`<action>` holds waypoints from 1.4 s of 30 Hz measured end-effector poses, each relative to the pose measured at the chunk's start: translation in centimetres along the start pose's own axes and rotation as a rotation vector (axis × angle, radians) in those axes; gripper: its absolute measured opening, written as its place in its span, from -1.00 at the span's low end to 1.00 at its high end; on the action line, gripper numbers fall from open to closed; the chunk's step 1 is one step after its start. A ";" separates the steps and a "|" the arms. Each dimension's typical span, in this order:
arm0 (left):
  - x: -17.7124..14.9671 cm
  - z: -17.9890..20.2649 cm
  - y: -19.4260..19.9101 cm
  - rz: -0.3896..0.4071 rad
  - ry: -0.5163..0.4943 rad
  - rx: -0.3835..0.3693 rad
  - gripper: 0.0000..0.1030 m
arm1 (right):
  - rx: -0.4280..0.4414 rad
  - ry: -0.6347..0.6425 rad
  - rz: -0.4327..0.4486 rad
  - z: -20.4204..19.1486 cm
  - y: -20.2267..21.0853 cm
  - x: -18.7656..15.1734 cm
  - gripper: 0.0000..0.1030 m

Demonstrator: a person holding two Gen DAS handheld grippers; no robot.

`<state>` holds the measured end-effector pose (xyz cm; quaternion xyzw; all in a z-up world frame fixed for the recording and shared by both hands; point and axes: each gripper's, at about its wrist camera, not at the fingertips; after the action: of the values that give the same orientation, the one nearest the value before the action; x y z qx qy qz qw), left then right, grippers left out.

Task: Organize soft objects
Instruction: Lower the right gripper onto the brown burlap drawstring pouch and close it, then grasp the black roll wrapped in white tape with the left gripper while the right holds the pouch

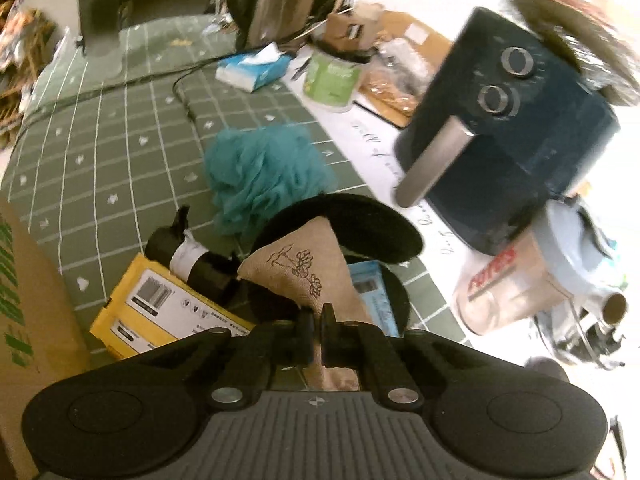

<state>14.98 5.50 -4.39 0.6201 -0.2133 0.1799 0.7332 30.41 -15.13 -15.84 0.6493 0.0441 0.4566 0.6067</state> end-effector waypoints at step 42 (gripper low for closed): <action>7.4 1.1 -9.6 -0.098 -0.286 -0.104 0.45 | 0.013 -0.557 0.049 4.2 13.3 -9.6 -0.90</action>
<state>26.21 2.87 -8.26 0.6102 -0.2943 0.0425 0.7343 20.89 -27.60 -9.36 0.7546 -0.1369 0.2748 0.5799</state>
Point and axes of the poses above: each gripper's, at about its wrist camera, not at the fingertips, and y roughly against the way its jaws point, z to its right, x to its top, and after that the axes turned 7 degrees about -y, right-handed
